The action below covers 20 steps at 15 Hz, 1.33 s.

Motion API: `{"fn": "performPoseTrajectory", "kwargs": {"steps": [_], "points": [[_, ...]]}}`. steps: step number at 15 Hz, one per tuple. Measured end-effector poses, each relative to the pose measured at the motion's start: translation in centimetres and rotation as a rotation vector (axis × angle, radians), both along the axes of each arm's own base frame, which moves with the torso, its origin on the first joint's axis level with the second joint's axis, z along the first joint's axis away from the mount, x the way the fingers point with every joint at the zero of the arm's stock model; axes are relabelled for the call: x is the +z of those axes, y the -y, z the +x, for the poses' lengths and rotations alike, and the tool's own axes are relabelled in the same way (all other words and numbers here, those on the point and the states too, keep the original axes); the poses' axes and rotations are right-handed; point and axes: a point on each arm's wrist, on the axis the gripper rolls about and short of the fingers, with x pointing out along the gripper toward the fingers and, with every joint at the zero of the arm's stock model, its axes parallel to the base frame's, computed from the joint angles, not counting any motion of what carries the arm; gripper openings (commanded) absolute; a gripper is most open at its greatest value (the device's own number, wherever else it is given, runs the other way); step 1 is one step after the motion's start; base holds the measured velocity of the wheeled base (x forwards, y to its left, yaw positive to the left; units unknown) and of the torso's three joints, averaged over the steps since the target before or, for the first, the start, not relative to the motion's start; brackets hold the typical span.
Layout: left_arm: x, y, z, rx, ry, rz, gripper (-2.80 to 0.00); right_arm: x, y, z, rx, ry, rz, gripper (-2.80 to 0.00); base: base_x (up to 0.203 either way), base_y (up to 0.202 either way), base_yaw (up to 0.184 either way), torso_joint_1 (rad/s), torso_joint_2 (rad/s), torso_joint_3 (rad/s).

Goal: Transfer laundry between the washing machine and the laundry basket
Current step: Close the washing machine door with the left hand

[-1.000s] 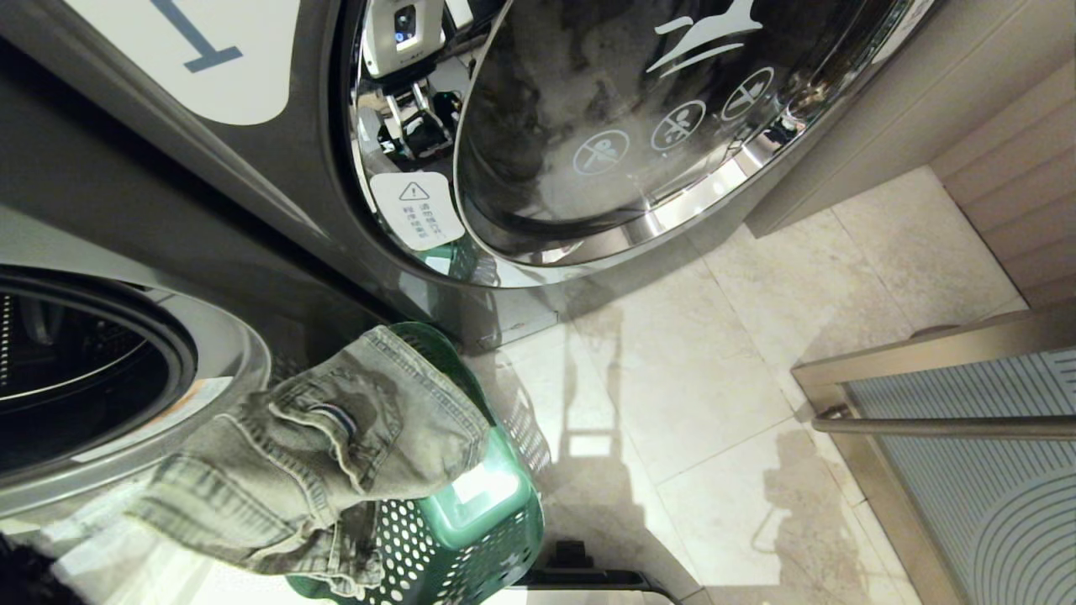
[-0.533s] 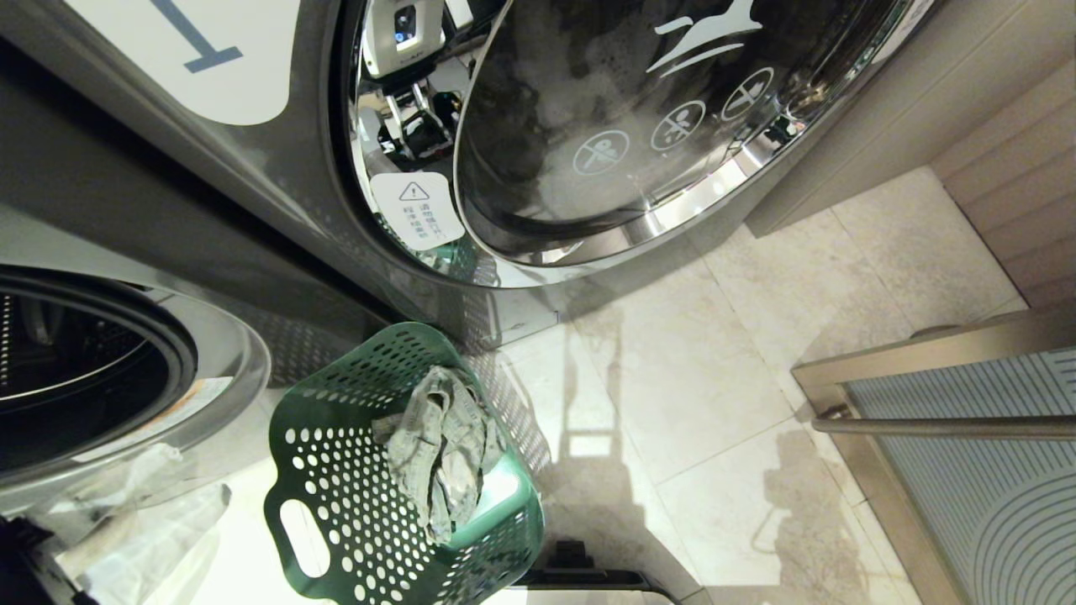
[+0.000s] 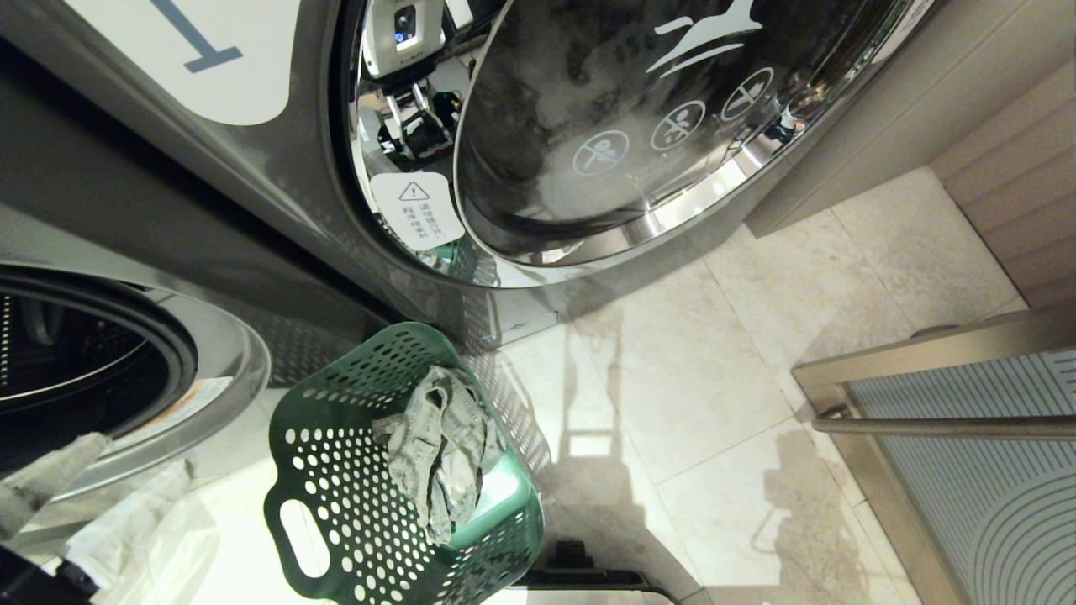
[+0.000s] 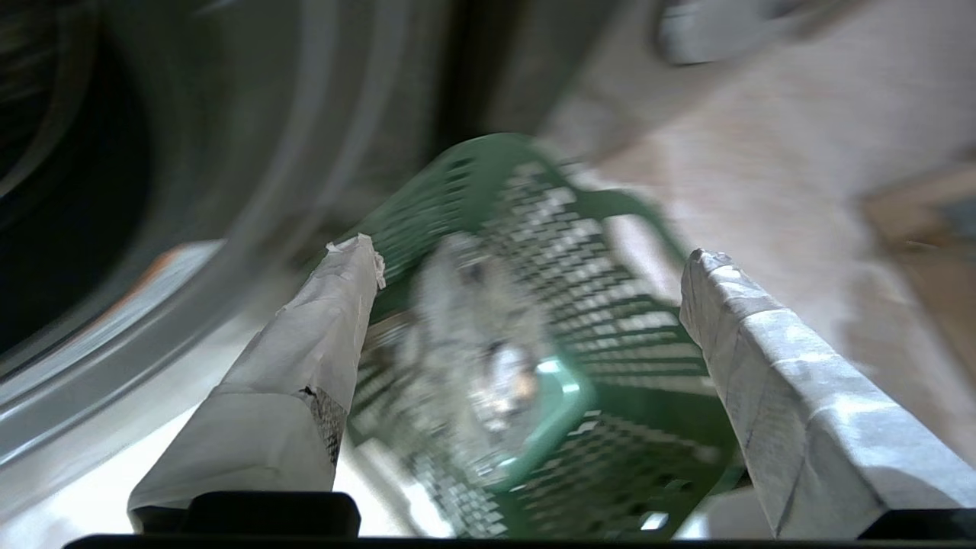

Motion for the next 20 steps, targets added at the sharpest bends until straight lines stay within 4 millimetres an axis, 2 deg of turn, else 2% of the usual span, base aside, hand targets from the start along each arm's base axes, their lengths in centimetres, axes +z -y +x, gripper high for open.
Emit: {"fn": "performPoseTrajectory", "kwargs": {"steps": [9,14,19,20], "points": [[-0.4,-3.7,-1.0,0.519,-0.047,-0.024,0.0,0.0,0.0,0.0,0.0,0.0,0.0,-2.8,0.0,0.0,0.0,0.0,0.0,0.0],[1.1,-6.5,-2.0,0.822,-0.111,-0.072,0.0,0.0,0.0,0.0,0.0,0.0,0.0,-2.8,0.0,0.0,0.0,0.0,0.0,0.0],[2.1,-7.8,-3.8,1.074,-0.108,-0.094,0.0,0.0,0.0,0.0,0.0,0.0,0.0,-2.8,0.0,0.0,0.0,0.0,0.0,0.0],[2.1,-7.9,-4.1,1.109,-0.105,-0.097,-2.8,0.0,0.0,0.0,0.0,0.0,0.0,-2.8,0.0,0.0,0.0,0.0,0.0,0.0]]}}
